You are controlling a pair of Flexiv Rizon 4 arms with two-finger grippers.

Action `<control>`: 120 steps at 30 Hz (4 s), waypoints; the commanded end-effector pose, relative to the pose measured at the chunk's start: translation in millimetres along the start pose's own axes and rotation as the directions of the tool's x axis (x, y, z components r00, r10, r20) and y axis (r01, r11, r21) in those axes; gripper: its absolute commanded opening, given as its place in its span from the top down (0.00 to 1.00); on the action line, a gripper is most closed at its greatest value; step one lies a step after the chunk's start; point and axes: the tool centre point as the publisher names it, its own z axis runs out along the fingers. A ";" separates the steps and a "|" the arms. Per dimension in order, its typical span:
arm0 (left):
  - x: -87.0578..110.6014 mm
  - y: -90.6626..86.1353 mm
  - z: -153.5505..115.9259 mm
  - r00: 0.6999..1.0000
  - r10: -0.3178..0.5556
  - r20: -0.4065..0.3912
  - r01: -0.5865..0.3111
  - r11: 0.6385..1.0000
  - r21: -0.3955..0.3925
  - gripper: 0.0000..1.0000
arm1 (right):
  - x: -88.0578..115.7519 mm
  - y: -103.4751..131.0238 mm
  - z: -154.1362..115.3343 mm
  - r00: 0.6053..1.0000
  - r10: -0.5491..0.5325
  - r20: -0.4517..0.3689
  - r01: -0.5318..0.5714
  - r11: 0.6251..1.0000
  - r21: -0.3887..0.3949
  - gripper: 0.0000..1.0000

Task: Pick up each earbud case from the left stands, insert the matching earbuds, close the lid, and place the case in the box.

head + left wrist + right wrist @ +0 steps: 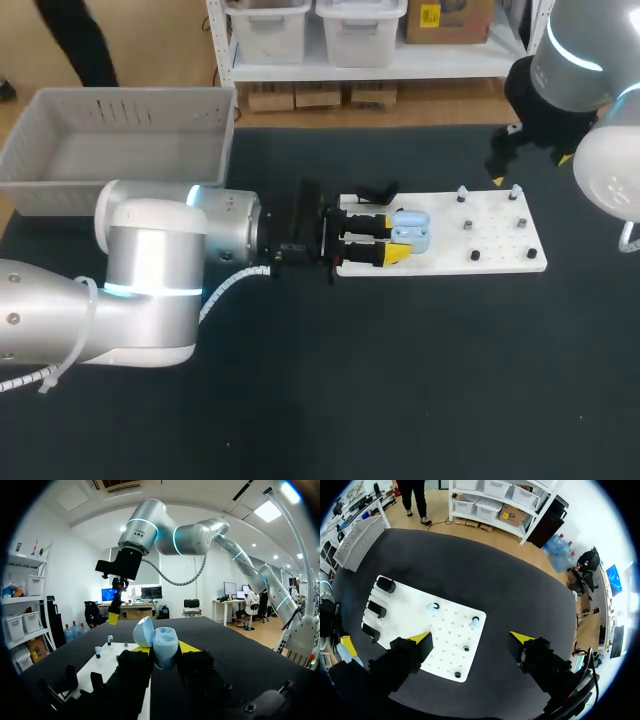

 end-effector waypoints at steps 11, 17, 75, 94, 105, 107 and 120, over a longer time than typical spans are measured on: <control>1.0 -1.5 -0.1 1.000 0.004 0.004 -0.004 1.000 -0.006 1.00 | -1.9 -0.4 5.0 1.000 0.007 -0.008 -0.006 1.000 0.027 0.00; 1.0 -1.5 -0.1 1.000 0.004 0.004 -0.004 1.000 -0.006 1.00 | 1.0 1.5 18.7 0.999 -0.007 -0.042 0.009 0.998 0.055 0.00; 1.0 -1.5 -0.1 1.000 0.004 0.004 -0.004 1.000 -0.006 1.00 | -0.1 -1.1 64.7 0.985 -0.021 -0.170 0.035 0.996 0.081 0.58; 1.0 -1.5 -0.1 1.000 0.004 0.004 -0.004 1.000 -0.006 1.00 | -0.2 -4.1 69.9 0.986 -0.013 -0.166 0.029 0.995 0.094 0.74; 1.0 -1.5 -0.1 1.000 0.004 0.004 -0.004 1.000 -0.006 1.00 | -0.1 -5.9 73.1 0.986 -0.007 -0.169 0.025 0.994 0.102 0.71; 1.0 -1.5 -0.1 1.000 0.004 0.004 -0.004 1.000 -0.006 1.00 | -0.1 -6.0 73.3 0.986 -0.006 -0.168 0.023 0.994 0.104 0.74; 1.0 -1.5 -0.1 1.000 0.004 0.004 -0.004 1.000 -0.006 1.00 | -0.2 -8.3 72.1 0.987 0.007 -0.160 0.012 0.993 0.115 1.00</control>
